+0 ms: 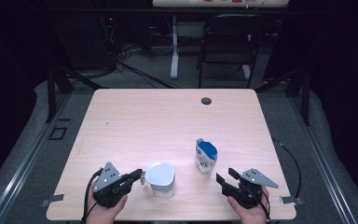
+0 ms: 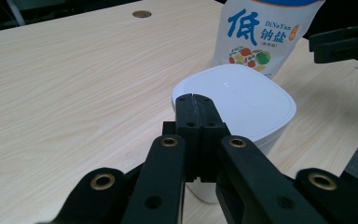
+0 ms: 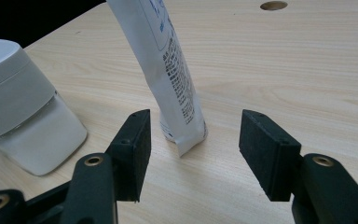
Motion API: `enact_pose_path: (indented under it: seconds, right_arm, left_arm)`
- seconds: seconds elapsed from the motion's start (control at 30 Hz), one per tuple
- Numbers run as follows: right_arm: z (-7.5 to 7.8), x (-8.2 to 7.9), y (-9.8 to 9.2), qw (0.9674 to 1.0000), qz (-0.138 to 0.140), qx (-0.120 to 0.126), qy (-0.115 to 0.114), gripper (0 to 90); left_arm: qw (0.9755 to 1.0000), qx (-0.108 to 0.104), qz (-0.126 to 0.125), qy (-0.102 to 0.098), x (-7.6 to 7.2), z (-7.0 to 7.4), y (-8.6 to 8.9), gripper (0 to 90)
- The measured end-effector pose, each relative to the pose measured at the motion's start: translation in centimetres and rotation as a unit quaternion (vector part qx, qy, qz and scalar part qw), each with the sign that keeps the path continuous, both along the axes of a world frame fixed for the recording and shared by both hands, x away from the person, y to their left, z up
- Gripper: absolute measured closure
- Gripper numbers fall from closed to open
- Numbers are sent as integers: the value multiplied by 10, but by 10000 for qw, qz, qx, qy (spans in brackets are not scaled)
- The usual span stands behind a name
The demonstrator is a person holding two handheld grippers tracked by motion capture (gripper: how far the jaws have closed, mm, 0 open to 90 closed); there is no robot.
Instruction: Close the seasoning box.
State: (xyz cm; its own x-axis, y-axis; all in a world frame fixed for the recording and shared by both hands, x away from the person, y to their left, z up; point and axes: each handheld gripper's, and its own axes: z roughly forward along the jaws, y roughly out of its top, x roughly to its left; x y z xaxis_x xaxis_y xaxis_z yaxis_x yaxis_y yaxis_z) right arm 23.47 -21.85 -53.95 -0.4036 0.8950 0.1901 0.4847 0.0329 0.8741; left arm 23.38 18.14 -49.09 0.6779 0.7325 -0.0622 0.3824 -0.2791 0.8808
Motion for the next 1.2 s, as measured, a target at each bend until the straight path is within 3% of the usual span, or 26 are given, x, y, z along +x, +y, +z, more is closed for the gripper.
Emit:
enact_pose_path:
  seconds: [0.47,0.8,1.2]
  right_arm:
    - [6,-1,-12,9998,-190,-25,-71,436]
    - [14,1,-28,9992,-387,-27,11,436]
    - [13,2,-28,9994,-301,-104,104,424]
  left_arm:
    - [9995,130,274,106,-1,-8,22,882]
    - [9976,198,639,200,-4,-21,52,774]
    - [9950,209,954,226,-6,-33,77,585]
